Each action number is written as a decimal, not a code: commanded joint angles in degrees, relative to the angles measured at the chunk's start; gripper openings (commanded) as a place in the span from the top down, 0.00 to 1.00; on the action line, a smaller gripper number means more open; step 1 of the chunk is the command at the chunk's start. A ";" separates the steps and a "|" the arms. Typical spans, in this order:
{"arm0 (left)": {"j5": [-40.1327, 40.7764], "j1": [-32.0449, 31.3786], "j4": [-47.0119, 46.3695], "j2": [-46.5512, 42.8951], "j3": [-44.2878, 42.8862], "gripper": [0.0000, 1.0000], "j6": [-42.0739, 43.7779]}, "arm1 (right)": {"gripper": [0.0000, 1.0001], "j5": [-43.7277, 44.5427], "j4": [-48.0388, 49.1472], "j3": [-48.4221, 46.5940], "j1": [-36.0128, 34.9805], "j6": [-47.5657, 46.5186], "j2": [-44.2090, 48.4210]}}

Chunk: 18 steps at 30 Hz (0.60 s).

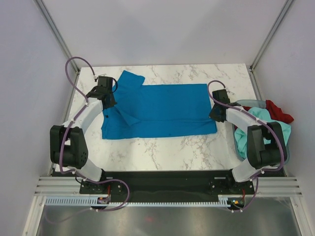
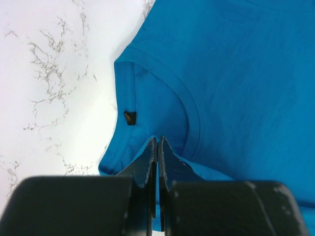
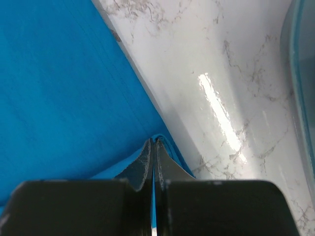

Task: Fold and stack the t-shirts
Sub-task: Fold the tshirt

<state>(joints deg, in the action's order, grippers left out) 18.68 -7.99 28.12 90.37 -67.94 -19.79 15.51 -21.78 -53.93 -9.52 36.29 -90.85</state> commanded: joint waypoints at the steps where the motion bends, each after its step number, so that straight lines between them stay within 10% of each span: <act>1: 3.21 0.25 -2.10 0.77 -1.14 0.98 2.39 | 1.00 1.72 2.01 -3.02 0.20 -1.40 -0.73; 18: 4.53 2.19 -0.43 4.29 -3.51 0.98 -0.25 | 1.00 2.07 2.53 -7.33 0.29 -4.21 -6.27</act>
<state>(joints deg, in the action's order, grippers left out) 21.91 -6.42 28.36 93.86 -68.40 -19.70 16.34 -20.51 -58.98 -9.50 33.10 -96.75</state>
